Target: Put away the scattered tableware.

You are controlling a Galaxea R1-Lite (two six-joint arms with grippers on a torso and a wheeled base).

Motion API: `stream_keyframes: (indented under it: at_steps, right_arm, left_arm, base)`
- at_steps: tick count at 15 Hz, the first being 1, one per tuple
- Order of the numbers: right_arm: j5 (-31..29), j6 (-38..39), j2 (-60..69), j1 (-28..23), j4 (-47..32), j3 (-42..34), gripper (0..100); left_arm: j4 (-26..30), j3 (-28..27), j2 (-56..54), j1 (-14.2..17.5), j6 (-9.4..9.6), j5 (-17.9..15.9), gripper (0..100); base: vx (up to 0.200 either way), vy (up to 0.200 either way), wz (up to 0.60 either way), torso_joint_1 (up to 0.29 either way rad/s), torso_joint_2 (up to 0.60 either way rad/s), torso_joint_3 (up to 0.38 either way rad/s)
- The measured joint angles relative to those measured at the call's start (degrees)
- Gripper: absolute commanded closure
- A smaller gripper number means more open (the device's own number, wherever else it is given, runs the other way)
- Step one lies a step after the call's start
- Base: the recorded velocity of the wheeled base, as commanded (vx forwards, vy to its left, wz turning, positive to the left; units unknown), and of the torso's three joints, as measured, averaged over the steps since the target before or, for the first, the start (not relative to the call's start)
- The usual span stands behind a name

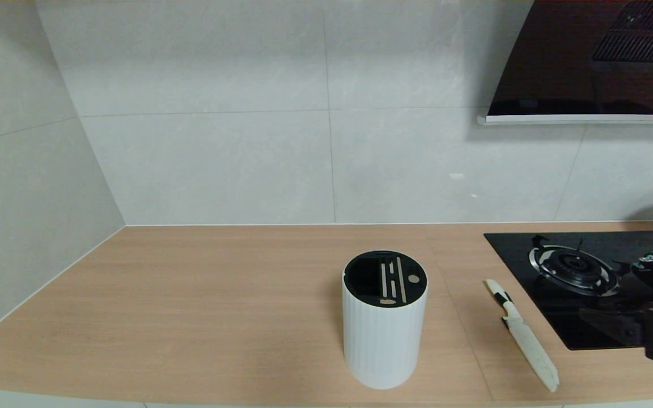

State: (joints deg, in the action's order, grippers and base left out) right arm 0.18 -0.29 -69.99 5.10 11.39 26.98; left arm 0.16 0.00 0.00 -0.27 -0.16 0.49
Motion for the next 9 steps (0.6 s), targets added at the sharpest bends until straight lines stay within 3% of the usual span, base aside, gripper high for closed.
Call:
stream_keyframes:
  at_steps: [9]
  right_arm:
    - [-3.63,0.24,-43.69,1.05,38.47,1.38,0]
  left_arm:
    - [0.02,0.00,0.00,0.00,0.00,0.02,0]
  base:
    - [0.000,0.000,0.00,0.000,0.00,0.000]
